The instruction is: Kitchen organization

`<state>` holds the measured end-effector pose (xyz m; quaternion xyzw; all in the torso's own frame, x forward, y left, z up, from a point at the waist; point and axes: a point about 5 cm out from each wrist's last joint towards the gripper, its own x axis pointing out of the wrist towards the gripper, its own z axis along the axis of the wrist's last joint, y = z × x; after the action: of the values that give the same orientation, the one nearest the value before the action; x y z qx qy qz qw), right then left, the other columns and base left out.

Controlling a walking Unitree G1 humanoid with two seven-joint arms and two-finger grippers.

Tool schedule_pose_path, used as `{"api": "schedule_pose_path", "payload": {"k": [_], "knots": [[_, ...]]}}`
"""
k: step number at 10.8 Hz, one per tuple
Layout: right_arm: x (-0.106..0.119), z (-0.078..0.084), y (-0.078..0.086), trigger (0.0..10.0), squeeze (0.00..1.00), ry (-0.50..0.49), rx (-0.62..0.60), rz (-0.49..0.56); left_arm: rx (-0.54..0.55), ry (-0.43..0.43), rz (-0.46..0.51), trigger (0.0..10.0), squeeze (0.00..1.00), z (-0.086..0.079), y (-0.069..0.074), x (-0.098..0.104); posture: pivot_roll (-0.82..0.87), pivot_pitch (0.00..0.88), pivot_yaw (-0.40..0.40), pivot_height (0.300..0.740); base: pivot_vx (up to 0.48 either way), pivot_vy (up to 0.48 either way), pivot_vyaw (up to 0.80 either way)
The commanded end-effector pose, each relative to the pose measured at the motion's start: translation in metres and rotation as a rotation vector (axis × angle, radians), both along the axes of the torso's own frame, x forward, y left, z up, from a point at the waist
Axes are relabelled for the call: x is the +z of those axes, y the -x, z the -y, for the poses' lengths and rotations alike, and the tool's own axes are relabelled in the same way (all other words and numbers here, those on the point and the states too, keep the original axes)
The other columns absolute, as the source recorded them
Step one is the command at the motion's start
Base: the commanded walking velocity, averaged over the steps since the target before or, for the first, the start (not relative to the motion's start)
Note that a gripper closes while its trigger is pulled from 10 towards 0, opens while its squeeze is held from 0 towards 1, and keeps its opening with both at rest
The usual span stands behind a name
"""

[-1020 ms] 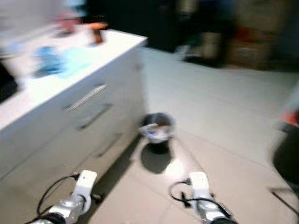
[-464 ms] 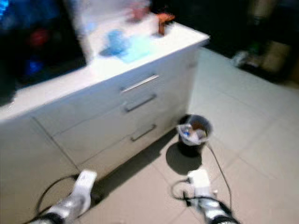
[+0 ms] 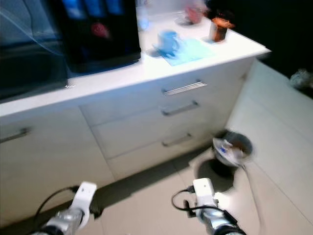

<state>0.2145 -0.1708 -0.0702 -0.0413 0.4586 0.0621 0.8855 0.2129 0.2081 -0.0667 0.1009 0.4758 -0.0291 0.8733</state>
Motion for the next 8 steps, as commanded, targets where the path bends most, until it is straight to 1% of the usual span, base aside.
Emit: {"api": "schedule_pose_path", "payload": {"k": [1, 2, 3, 4, 6, 7, 8], "knots": [[-0.0008, 0.0085, 0.0027, 10.0, 0.00, -0.026, -0.072, -0.009, 0.028, 0.002, 0.011, 10.0, 0.00, -0.0002, -0.0010, 0.0005, 0.03, 0.000, 0.048, 0.740, 0.000, 0.000, 0.00], [-0.0012, 0.0054, 0.0034, 10.0, 0.00, -0.063, -0.061, -0.016, 0.040, 0.012, -0.001, 10.0, 0.00, 0.0004, 0.0006, -0.0006, 0.03, 0.000, 0.047, 0.740, 0.000, 0.000, 0.00], [-0.0016, 0.0045, 0.0039, 10.0, 0.00, -0.064, -0.049, -0.020, 0.040, 0.018, -0.008, 10.0, 0.00, 0.0014, 0.0017, -0.0014, 0.03, 0.000, 0.045, 0.740, 0.000, 0.000, 0.00], [-0.0020, 0.0052, 0.0047, 10.0, 0.00, -0.054, -0.039, -0.029, 0.019, 0.055, 0.004, 10.0, 0.00, 0.0058, 0.0022, -0.0020, 0.03, 0.000, 0.040, 0.740, 0.000, 0.000, 0.00], [-0.0019, 0.0065, 0.0045, 10.0, 0.00, -0.017, -0.018, -0.023, 0.021, 0.069, -0.002, 10.0, 0.00, 0.0067, 0.0031, -0.0027, 0.03, 0.000, 0.036, 0.740, 0.000, 0.000, 0.00], [-0.0007, 0.0101, 0.0026, 10.0, 0.00, 0.041, -0.020, -0.002, 0.021, 0.076, -0.001, 10.0, 0.00, 0.0069, 0.0034, -0.0028, 0.03, 0.000, 0.036, 0.740, 0.000, 0.000, 0.00], [0.0007, 0.0130, 0.0009, 10.0, 0.00, 0.045, -0.038, 0.009, 0.017, 0.083, 0.000, 10.0, 0.00, 0.0079, 0.0036, -0.0030, 0.03, 0.000, 0.037, 0.740, 0.000, 0.000, 0.00]]}}
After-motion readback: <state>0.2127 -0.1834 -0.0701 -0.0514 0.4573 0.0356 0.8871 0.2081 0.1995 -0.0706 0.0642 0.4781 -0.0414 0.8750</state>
